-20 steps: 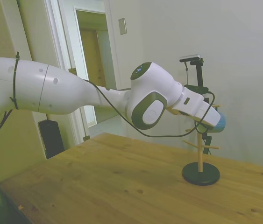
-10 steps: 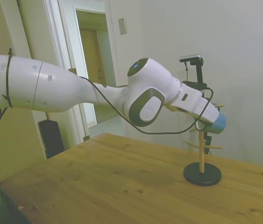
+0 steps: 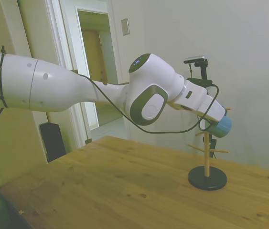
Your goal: Unload the mug
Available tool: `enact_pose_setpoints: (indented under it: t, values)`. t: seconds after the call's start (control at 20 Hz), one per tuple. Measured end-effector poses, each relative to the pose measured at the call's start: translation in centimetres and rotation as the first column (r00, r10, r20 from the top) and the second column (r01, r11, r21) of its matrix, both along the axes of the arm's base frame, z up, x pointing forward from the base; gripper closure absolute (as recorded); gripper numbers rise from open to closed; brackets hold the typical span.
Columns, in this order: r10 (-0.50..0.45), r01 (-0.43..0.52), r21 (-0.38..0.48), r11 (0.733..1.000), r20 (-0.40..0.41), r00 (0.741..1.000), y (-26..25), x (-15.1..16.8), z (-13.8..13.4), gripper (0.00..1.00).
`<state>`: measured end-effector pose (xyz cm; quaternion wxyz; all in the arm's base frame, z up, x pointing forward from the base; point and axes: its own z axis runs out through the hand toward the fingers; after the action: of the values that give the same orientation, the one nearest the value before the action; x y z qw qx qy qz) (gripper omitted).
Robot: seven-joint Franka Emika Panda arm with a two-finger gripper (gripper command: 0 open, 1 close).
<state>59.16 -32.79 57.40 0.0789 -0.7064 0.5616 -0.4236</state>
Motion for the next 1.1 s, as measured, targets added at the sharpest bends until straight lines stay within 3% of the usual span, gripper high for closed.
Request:
enact_pose_setpoints:
  t: [0.75, 1.1]
  values:
    - [-0.026, 0.026, 0.022, 0.999, 0.032, 0.999, -1.3, -1.3, 2.7, 1.00]
    - [-0.090, 0.089, 0.040, 0.995, 0.027, 0.996, -5.7, -3.7, 3.3, 1.00]
